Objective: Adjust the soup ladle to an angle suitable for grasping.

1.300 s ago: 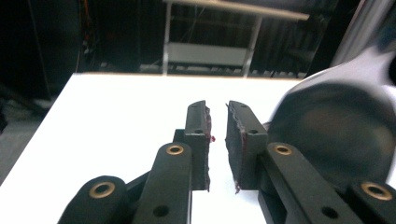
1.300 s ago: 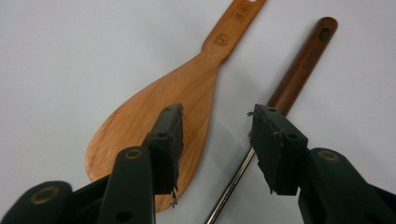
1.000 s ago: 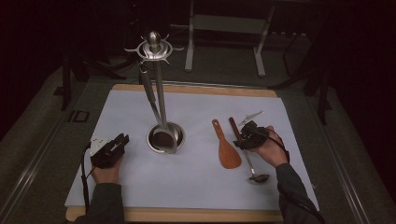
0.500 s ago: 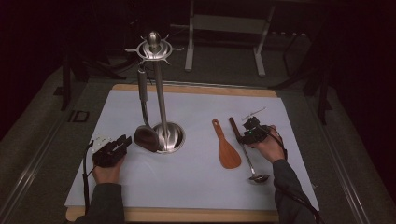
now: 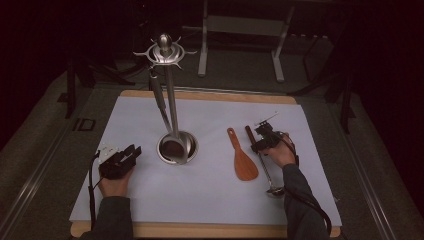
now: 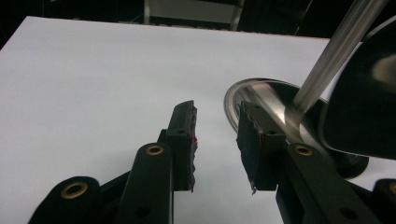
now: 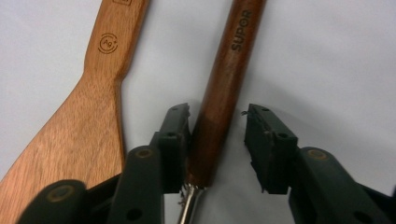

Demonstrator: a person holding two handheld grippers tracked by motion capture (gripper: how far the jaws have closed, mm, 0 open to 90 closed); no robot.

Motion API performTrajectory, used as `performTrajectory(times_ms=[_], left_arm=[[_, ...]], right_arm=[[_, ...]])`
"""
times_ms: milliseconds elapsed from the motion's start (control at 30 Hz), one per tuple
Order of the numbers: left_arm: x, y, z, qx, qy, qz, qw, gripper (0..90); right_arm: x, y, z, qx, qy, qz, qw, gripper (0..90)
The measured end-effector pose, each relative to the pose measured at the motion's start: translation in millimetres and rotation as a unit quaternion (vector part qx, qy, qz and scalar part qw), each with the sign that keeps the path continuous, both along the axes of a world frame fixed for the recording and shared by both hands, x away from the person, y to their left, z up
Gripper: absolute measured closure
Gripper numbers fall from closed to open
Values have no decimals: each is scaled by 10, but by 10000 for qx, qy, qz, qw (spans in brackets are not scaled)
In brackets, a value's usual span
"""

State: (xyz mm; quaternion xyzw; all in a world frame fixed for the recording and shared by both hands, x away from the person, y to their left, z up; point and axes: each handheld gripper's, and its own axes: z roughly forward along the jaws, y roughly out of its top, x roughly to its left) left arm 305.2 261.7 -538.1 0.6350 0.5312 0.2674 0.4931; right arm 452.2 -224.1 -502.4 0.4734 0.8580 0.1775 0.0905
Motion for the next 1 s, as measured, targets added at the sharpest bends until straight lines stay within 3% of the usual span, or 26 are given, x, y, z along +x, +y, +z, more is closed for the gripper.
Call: performTrajectory(times_ms=[100,467,733,867,900,1000], left_arm=[[0,1,0,-1,0,-2,10000,670],[-4,2,0,-4,-1,-6,10000,668],[-4,-2,-1,4,7,-9,10000,667],[-4,-2,-1,-1,6,-8,10000,667],[-4,-2,-1,3,9,-8,10000,666],[-4,-1,-1,1,9,-9,10000,664]], right_arm=[[7,44,-5,-127,15,56,9999,658],[-24,5,21,-254,193,64,9995,670],[-89,-205,60,-357,712,143,9967,684],[-102,-218,74,-487,907,185,9945,684],[-107,-208,74,-593,1068,211,9923,663],[-110,-190,72,-674,1105,202,9914,651]])
